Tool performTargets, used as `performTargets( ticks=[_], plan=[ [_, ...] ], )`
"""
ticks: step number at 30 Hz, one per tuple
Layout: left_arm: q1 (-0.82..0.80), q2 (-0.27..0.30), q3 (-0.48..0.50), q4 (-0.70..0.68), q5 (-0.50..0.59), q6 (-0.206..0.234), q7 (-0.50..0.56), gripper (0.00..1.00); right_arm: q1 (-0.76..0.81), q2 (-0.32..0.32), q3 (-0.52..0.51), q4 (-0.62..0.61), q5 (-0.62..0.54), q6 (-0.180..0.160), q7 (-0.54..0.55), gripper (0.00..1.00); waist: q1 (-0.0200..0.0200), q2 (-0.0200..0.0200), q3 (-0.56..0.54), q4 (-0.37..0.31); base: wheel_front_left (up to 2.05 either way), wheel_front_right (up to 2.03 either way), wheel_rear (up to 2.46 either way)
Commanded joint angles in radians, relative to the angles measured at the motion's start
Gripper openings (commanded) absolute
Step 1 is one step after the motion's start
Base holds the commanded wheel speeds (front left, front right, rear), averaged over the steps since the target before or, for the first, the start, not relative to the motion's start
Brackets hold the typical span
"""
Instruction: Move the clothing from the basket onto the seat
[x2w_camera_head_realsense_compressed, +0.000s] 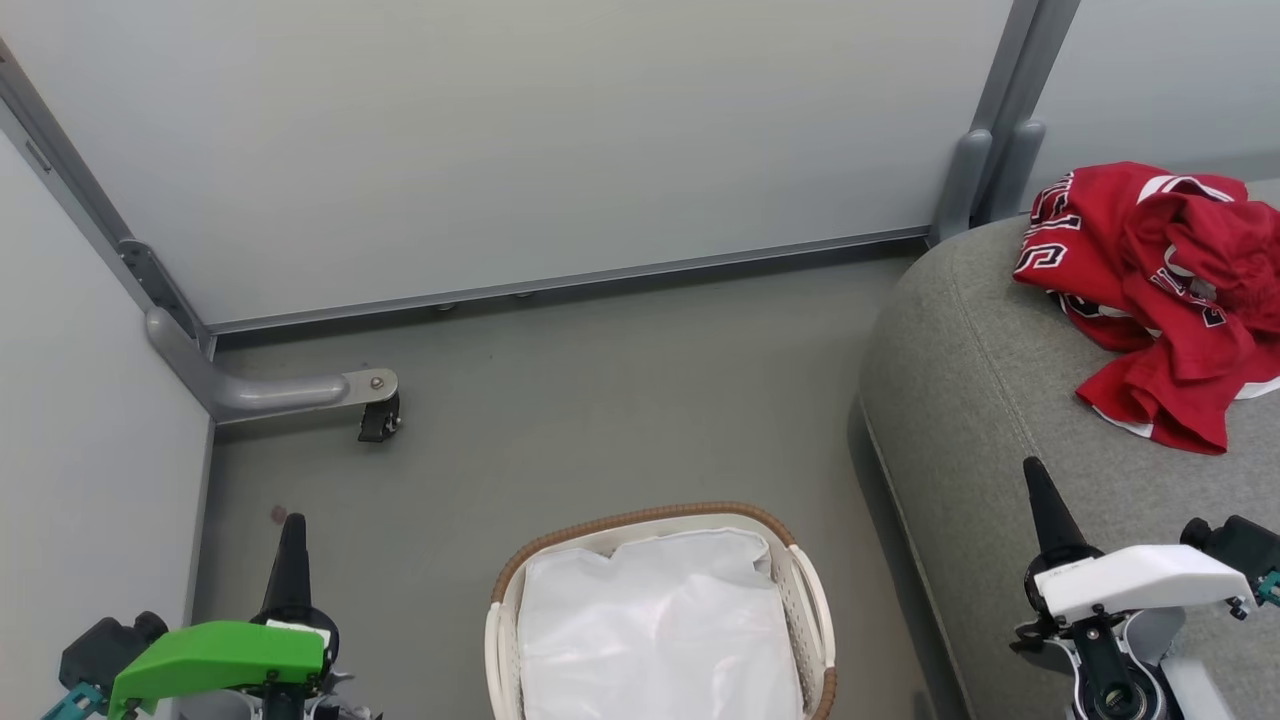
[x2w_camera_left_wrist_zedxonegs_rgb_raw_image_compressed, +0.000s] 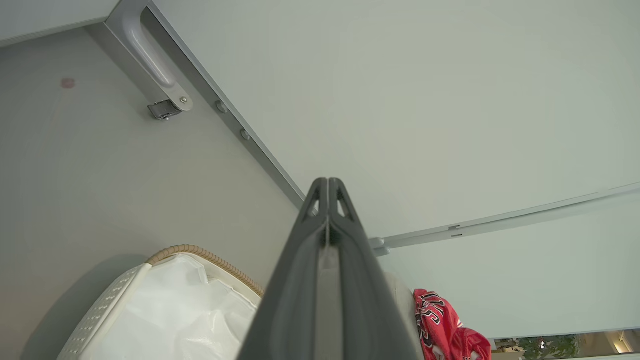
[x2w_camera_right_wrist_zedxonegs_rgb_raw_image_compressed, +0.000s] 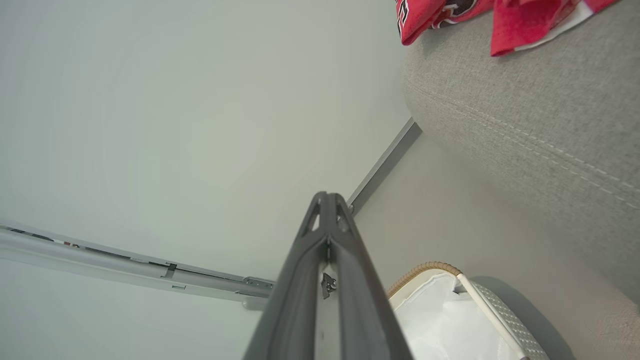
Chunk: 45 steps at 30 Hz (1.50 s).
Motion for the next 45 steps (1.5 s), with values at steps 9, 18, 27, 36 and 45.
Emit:
performTargets(
  ticks=[9, 18, 27, 36, 45],
  plan=[
    [-0.032, 0.010, 0.017, -0.020, -0.093, -0.002, 0.028, 0.00, 0.003, -0.008, -0.014, -0.020, 0.112, 0.000, 0.029, 0.00, 0.0000, 0.0000, -0.003, -0.002, 0.00, 0.00, 0.00],
    [-0.037, 0.010, 0.028, -0.026, -0.164, -0.002, 0.051, 0.00, 0.005, -0.008, -0.022, -0.026, 0.200, 0.000, 0.051, 0.00, 0.0000, 0.0000, -0.005, -0.004, 0.00, 0.00, 0.00],
    [-0.044, 0.009, 0.038, -0.032, -0.228, -0.002, 0.071, 0.00, 0.007, -0.009, -0.029, -0.032, 0.280, -0.001, 0.070, 0.00, 0.0000, 0.0000, -0.008, -0.006, 0.00, 0.00, 0.00],
    [-0.048, 0.009, 0.049, -0.038, -0.289, -0.002, 0.092, 0.00, 0.009, -0.009, -0.037, -0.037, 0.355, 0.000, 0.089, 0.00, 0.0000, 0.0000, -0.010, -0.008, 0.00, 0.00, 0.00],
    [-0.053, 0.008, 0.058, -0.043, -0.345, -0.003, 0.110, 0.00, 0.011, -0.010, -0.043, -0.041, 0.426, 0.000, 0.107, 0.00, 0.0000, 0.0000, -0.013, -0.010, 0.00, 0.00, 0.00]
  ],
)
